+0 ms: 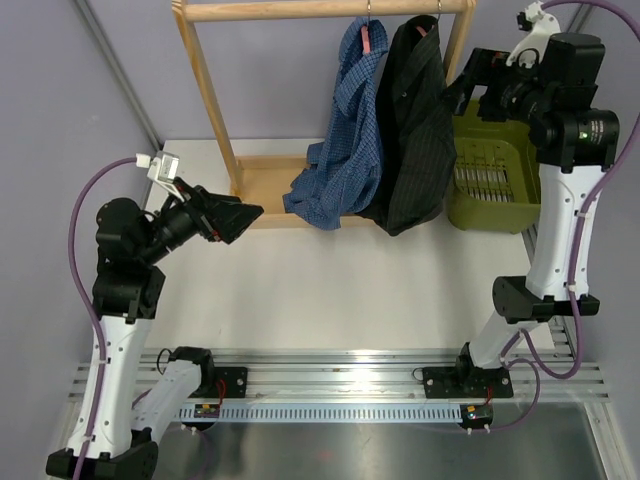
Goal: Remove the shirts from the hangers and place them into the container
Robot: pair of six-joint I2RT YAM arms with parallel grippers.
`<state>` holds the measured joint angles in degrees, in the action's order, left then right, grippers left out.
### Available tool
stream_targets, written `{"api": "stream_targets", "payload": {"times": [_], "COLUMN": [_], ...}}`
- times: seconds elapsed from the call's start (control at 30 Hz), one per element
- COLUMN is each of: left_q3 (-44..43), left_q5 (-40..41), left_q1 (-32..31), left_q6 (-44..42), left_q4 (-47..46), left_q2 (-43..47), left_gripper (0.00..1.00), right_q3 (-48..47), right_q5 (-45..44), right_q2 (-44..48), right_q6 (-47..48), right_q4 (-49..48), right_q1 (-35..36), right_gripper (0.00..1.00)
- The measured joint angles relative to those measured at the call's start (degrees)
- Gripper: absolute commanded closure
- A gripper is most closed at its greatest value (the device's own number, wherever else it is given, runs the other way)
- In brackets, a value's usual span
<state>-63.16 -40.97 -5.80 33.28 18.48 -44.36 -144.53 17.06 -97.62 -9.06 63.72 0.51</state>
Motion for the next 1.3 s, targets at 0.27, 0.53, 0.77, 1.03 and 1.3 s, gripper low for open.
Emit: {"api": "stream_targets", "payload": {"times": [0.27, 0.53, 0.77, 1.03, 1.3], "left_q3": [2.5, 4.3, 6.9, 9.0, 9.4], "left_q5": [-1.2, -1.6, -2.5, -3.0, -3.4], "left_q1": [0.0, 0.0, 0.0, -0.2, -0.5], "left_q6": [1.3, 1.8, 3.7, 5.3, 6.0], "left_q4": [-3.0, -4.6, -6.6, -8.1, -9.2], "left_q2": [-0.1, 0.0, 0.5, 1.0, 1.3], "left_gripper": [0.01, 0.01, 0.01, 0.01, 0.01], "right_q3": [-5.2, -5.2, -4.4, 3.9, 4.2], "right_q5": [-3.3, -17.7, -25.8, -28.0, -27.1], "right_q2": [-5.6, -11.3, -11.5, -6.9, -5.2], "right_q6": [7.0, 9.9, 11.7, 13.2, 14.1], "right_q4": [4.2, 4.9, 0.3, -7.3, -12.4], "right_q1": [9.8, 12.4, 13.4, 15.1, 15.3], "right_gripper": [0.04, 0.32, 0.58, 0.38, 0.77]}}
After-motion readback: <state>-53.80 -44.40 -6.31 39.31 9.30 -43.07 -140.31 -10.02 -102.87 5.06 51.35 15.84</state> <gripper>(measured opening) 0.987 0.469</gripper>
